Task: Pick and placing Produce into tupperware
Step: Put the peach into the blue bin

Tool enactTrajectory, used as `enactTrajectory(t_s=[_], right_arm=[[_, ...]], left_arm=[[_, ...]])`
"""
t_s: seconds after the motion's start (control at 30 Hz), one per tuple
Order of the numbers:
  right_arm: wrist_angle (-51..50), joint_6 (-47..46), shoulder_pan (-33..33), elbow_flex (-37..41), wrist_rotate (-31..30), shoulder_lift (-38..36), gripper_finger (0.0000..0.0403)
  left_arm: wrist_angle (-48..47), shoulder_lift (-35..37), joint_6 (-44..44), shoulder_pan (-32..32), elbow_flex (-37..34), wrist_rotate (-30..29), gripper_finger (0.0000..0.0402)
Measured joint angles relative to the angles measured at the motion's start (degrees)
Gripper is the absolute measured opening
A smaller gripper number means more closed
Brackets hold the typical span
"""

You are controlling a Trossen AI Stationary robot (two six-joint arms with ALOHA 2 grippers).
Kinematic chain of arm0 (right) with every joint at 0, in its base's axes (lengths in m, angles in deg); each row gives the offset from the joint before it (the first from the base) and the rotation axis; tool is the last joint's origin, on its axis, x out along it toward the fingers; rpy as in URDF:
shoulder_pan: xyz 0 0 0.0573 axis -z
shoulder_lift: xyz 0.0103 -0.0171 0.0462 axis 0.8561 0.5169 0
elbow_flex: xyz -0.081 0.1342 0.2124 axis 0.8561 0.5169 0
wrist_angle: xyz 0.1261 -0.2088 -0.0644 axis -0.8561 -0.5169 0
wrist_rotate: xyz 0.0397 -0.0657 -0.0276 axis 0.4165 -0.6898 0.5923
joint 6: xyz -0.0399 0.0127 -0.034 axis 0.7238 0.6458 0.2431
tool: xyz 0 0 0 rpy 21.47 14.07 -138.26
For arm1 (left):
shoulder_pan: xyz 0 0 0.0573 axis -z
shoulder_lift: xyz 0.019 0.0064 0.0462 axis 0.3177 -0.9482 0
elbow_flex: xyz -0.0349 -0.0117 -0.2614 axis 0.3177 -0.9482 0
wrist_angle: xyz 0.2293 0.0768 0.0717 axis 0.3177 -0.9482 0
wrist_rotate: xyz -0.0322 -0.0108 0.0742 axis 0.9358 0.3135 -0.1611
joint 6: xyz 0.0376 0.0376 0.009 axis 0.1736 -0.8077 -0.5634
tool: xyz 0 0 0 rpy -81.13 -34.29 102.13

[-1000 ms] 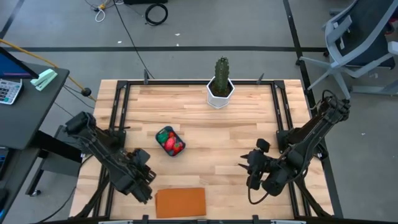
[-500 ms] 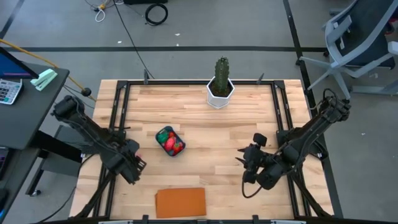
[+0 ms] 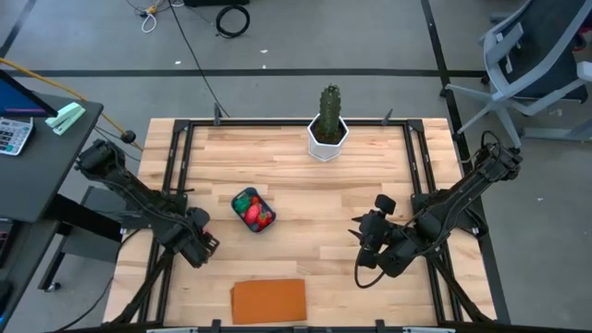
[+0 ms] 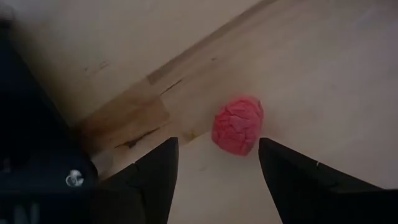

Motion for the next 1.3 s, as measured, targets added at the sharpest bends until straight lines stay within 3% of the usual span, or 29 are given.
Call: enactTrajectory(t_s=[0.33, 0.57, 0.9, 1.03, 1.3], right_arm=[[0.0, 0.0, 0.0, -0.02, 0.02, 0.0, 0.0152], [0.0, 0.0, 0.0, -0.02, 0.02, 0.0, 0.0152], [0.0, -0.01, 0.0, -0.02, 0.02, 0.02, 0.0152], [0.0, 0.0, 0.0, -0.02, 0.02, 0.02, 0.0152], [0.0, -0.02, 0.0, -0.02, 0.02, 0.02, 0.0152]], left_arm=[[1.33, -0.04, 0.0, -0.42, -0.99, -0.15, 0.0225], [2.75, -0.04, 0.02, -0.42, -0.99, -3.92, 0.0202], [4.82, -0.09, 0.11, -0.42, -0.99, -4.11, 0.0169], [4.79, -0.09, 1.27, -0.42, -0.99, -4.11, 0.0136], [4.73, -0.09, 1.62, -0.4, -0.95, -5.03, 0.0028]])
